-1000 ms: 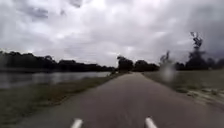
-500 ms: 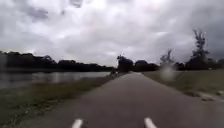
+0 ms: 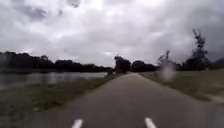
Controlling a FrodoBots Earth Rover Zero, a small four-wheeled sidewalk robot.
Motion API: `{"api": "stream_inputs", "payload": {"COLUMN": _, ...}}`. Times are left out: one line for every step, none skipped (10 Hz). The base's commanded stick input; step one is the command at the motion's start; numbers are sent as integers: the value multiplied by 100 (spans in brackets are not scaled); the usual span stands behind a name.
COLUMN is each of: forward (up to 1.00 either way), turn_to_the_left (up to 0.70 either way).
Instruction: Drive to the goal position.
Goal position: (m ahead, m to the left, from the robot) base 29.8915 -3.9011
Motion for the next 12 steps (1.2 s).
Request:
{"api": "stream_inputs", "payload": {"forward": 84, "turn_to_the_left": -33}}
{"api": "stream_inputs", "payload": {"forward": 84, "turn_to_the_left": -33}}
{"api": "stream_inputs", "payload": {"forward": 84, "turn_to_the_left": -12}}
{"api": "stream_inputs", "payload": {"forward": 84, "turn_to_the_left": 3}}
{"api": "stream_inputs", "payload": {"forward": 84, "turn_to_the_left": 3}}
{"api": "stream_inputs", "payload": {"forward": 84, "turn_to_the_left": 3}}
{"api": "stream_inputs", "payload": {"forward": 84, "turn_to_the_left": 2}}
{"api": "stream_inputs", "payload": {"forward": 84, "turn_to_the_left": -4}}
{"api": "stream_inputs", "payload": {"forward": 84, "turn_to_the_left": -14}}
{"api": "stream_inputs", "payload": {"forward": 84, "turn_to_the_left": 3}}
{"api": "stream_inputs", "payload": {"forward": 84, "turn_to_the_left": 3}}
{"api": "stream_inputs", "payload": {"forward": 84, "turn_to_the_left": 3}}
